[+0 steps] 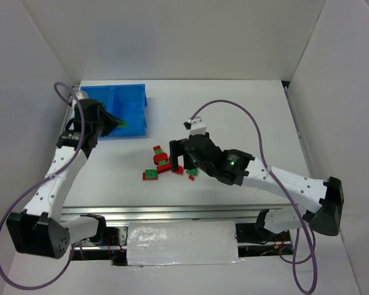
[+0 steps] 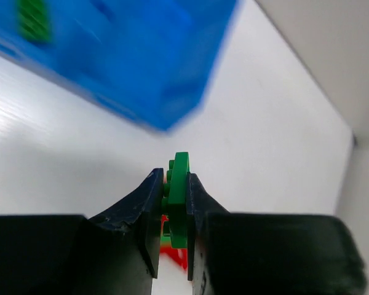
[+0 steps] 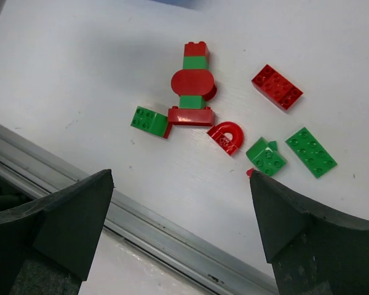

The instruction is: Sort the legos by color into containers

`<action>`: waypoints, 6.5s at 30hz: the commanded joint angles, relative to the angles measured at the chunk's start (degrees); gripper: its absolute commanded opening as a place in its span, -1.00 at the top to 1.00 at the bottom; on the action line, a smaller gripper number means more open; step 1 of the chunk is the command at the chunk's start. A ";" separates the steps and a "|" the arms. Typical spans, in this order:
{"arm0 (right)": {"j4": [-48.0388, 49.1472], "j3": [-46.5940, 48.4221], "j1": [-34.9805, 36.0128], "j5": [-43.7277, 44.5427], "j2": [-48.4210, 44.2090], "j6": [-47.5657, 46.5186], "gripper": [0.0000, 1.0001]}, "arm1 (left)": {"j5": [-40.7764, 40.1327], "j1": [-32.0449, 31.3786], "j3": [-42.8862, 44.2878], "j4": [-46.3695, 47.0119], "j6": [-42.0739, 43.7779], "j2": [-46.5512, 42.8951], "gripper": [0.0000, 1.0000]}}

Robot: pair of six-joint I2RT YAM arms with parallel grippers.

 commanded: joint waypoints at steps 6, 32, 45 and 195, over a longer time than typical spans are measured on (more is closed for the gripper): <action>0.68 -4.75 -1.18 1.61 -6.08 0.37 -0.99 | -18.83 15.73 24.91 -2.27 -2.01 23.94 0.90; -5.49 -0.88 -23.85 -4.46 22.39 12.85 -0.99 | 3.49 13.29 12.17 -5.28 9.32 3.99 -0.99; -6.36 -0.62 -23.77 -0.60 29.34 19.97 -0.92 | 8.16 6.95 -5.44 -10.43 20.84 -11.94 -0.99; 12.71 -0.97 -6.19 1.43 -1.77 29.91 0.44 | 5.44 -25.04 -20.03 46.52 10.03 -4.56 1.00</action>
